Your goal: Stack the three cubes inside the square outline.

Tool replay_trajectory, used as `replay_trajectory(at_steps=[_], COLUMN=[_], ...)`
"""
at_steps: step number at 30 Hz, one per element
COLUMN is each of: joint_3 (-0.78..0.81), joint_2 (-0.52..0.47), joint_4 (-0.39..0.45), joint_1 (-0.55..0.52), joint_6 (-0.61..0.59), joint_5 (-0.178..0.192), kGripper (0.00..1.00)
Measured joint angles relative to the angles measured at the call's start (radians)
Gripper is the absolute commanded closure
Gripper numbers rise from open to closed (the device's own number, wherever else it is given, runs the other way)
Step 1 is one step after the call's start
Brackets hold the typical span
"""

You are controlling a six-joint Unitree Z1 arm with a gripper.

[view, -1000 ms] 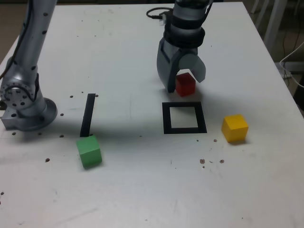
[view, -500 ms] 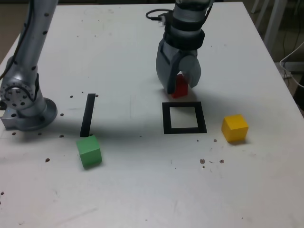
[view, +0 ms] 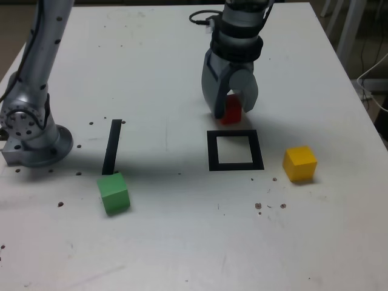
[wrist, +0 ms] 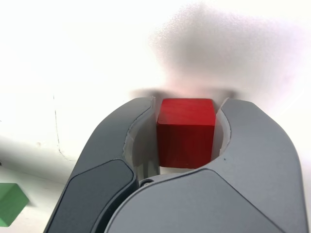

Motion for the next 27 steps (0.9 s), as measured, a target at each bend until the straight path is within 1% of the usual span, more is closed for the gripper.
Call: replay_trajectory(at_steps=[3,8,10,13,16,20,27], joint_3=[-0.009,-0.011,-0.008,0.006,0.020,0.023,0.014], joint_2=[-0.029,-0.093,-0.105,-0.119,-0.122,-0.119,-0.063], joint_4=[0.012,0.027,0.033,0.044,0.045,0.027,0.018], joint_1=[-0.016,-0.079,-0.102,-0.136,-0.172,-0.216,-0.256], joint_6=[0.023,0.031,0.031,0.030,0.016,-0.009,-0.027], joint_5=[0.004,0.016,0.015,0.004,-0.006,-0.006,-0.002], kGripper=[0.61,0.61,0.61,0.61,0.61,0.61,0.61])
